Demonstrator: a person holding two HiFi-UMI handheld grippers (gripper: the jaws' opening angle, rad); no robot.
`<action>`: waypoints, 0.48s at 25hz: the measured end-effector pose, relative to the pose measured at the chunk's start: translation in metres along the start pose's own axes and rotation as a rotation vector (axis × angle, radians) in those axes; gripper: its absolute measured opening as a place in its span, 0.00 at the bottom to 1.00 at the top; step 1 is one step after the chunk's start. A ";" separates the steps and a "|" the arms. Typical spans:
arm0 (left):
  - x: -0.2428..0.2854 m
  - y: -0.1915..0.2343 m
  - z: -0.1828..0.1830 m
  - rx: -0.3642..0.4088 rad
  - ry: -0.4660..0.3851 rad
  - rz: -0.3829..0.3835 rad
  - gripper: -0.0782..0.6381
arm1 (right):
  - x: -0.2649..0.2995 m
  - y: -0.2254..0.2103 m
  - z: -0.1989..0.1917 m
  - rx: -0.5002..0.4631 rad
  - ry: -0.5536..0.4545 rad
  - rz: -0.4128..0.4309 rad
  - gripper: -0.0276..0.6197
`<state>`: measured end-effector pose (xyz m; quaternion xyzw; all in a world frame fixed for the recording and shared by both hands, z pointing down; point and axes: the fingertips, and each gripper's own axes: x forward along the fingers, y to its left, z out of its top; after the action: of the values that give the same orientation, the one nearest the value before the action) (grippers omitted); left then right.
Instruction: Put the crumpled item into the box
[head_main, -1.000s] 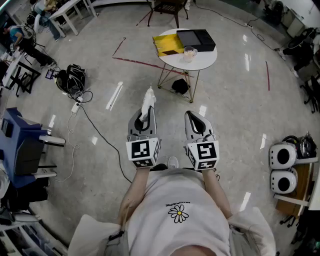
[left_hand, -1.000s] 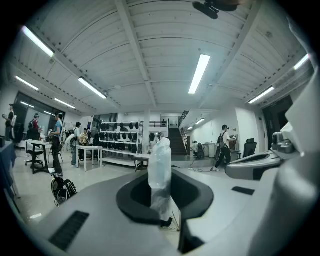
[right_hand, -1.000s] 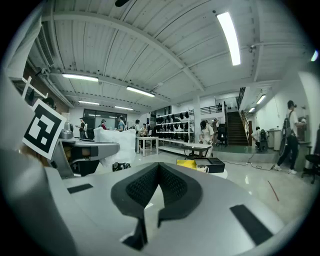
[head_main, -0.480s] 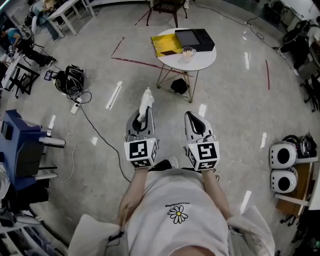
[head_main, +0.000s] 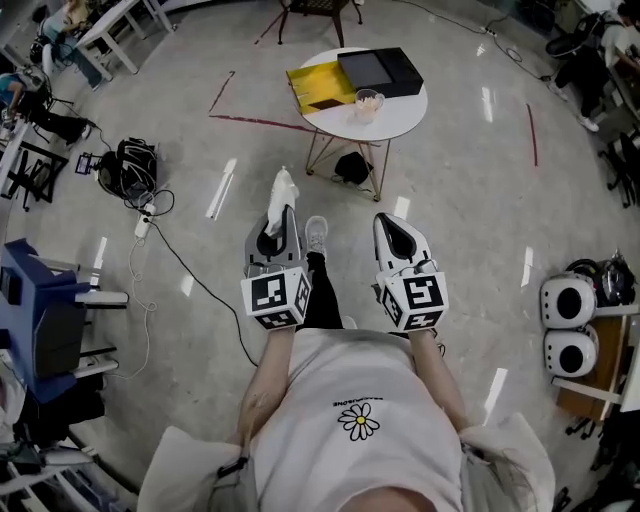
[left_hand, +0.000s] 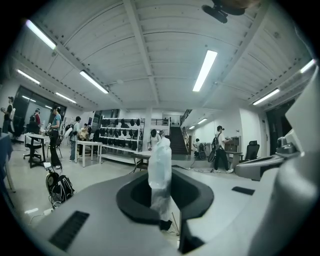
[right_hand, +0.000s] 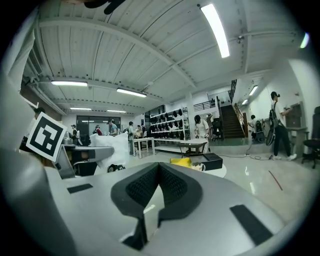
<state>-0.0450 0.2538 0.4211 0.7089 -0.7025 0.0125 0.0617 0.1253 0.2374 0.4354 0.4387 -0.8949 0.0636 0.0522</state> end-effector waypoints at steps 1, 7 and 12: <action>0.015 0.002 0.001 0.001 -0.004 -0.004 0.17 | 0.011 -0.009 0.002 -0.006 -0.002 -0.009 0.05; 0.117 0.019 0.036 0.025 -0.039 -0.058 0.17 | 0.082 -0.058 0.032 0.008 -0.025 -0.099 0.05; 0.202 0.047 0.064 0.030 -0.041 -0.087 0.17 | 0.157 -0.085 0.069 -0.021 -0.046 -0.155 0.05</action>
<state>-0.0935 0.0459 0.3822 0.7398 -0.6718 0.0061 0.0372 0.0945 0.0529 0.3963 0.5072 -0.8599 0.0397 0.0409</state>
